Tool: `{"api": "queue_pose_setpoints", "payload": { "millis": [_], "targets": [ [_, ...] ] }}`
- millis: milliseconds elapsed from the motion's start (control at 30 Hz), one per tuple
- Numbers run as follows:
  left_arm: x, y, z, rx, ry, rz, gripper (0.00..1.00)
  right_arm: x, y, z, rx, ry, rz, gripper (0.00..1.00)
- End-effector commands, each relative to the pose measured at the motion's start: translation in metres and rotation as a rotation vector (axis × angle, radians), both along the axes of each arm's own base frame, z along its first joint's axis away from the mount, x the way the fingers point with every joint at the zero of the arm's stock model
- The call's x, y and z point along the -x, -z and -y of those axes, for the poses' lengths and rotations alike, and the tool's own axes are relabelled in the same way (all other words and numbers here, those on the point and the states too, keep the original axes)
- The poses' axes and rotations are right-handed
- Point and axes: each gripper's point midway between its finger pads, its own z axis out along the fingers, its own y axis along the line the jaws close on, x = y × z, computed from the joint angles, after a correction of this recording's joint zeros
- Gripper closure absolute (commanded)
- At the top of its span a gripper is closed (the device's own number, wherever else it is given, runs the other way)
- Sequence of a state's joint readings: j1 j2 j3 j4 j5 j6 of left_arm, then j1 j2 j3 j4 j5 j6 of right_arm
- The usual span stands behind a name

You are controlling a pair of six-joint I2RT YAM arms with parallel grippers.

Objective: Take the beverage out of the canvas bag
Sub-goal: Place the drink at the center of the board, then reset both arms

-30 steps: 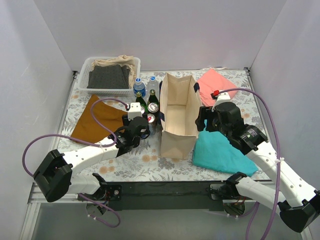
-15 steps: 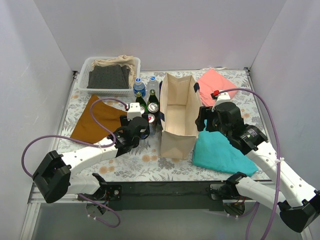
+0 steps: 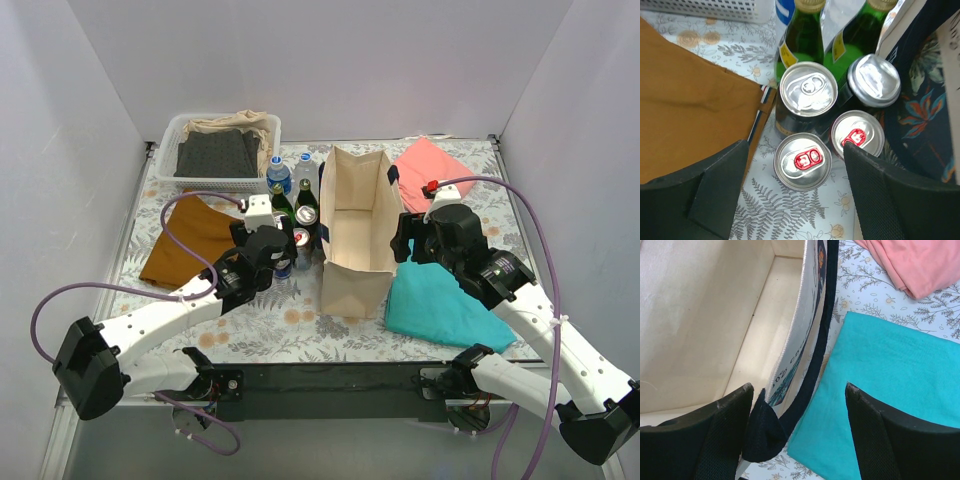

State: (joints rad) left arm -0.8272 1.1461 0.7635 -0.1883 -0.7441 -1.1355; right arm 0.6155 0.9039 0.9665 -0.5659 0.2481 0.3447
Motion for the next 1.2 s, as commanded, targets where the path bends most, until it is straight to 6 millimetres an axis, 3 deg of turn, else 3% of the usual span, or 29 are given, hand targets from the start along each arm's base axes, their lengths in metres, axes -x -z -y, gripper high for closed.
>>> {"api": "queue_pose_setpoints", "payload": {
  "millis": [0,200,367,467,533,567,600,767,800,867,900,967,1000,1067,1167],
  "targets": [
    [-0.005,-0.061,-0.006,0.047,-0.034,0.112,0.22,-0.004,-0.006,0.001,-0.016,0.017,0.026,0.21],
    [-0.012,-0.113,-0.008,0.061,-0.055,0.197,0.2,-0.005,-0.016,0.0,-0.027,0.013,0.044,0.21],
    [-0.022,-0.179,-0.005,0.041,-0.028,0.289,0.18,-0.005,-0.031,0.01,-0.024,0.046,0.092,0.19],
    [-0.032,-0.219,-0.003,0.07,0.044,0.331,0.17,-0.006,-0.042,0.017,-0.005,0.066,0.125,0.17],
    [-0.047,-0.218,-0.009,0.056,0.087,0.283,0.17,-0.007,-0.049,0.023,0.011,0.081,0.145,0.16],
    [-0.051,-0.241,-0.014,0.084,0.082,0.309,0.17,-0.008,-0.052,0.027,0.023,0.101,0.156,0.14],
    [-0.058,-0.238,-0.026,0.061,0.059,0.281,0.17,-0.009,-0.057,0.03,0.032,0.109,0.168,0.14],
    [-0.081,-0.245,-0.025,0.055,0.155,0.26,0.16,-0.018,-0.066,0.046,0.118,0.169,0.2,0.09],
    [-0.085,-0.252,-0.036,0.064,0.144,0.26,0.15,-0.019,-0.067,0.049,0.146,0.169,0.202,0.09],
    [-0.097,-0.242,-0.032,0.093,0.208,0.204,0.15,-0.024,-0.073,0.054,0.177,0.19,0.217,0.08],
    [-0.104,-0.241,-0.049,0.108,0.179,0.173,0.15,-0.026,-0.075,0.057,0.201,0.192,0.226,0.07],
    [-0.116,-0.225,-0.056,0.132,0.189,0.11,0.18,-0.031,-0.079,0.065,0.233,0.221,0.234,0.05],
    [-0.121,-0.221,-0.076,0.141,0.142,0.098,0.18,-0.033,-0.081,0.068,0.261,0.216,0.239,0.05],
    [-0.128,-0.213,-0.091,0.186,0.136,0.071,0.17,-0.04,-0.08,0.076,0.296,0.219,0.232,0.03],
    [-0.139,-0.197,-0.118,0.257,0.139,0.042,0.18,-0.056,-0.069,0.095,0.314,0.253,0.188,0.02]
  ]
}}
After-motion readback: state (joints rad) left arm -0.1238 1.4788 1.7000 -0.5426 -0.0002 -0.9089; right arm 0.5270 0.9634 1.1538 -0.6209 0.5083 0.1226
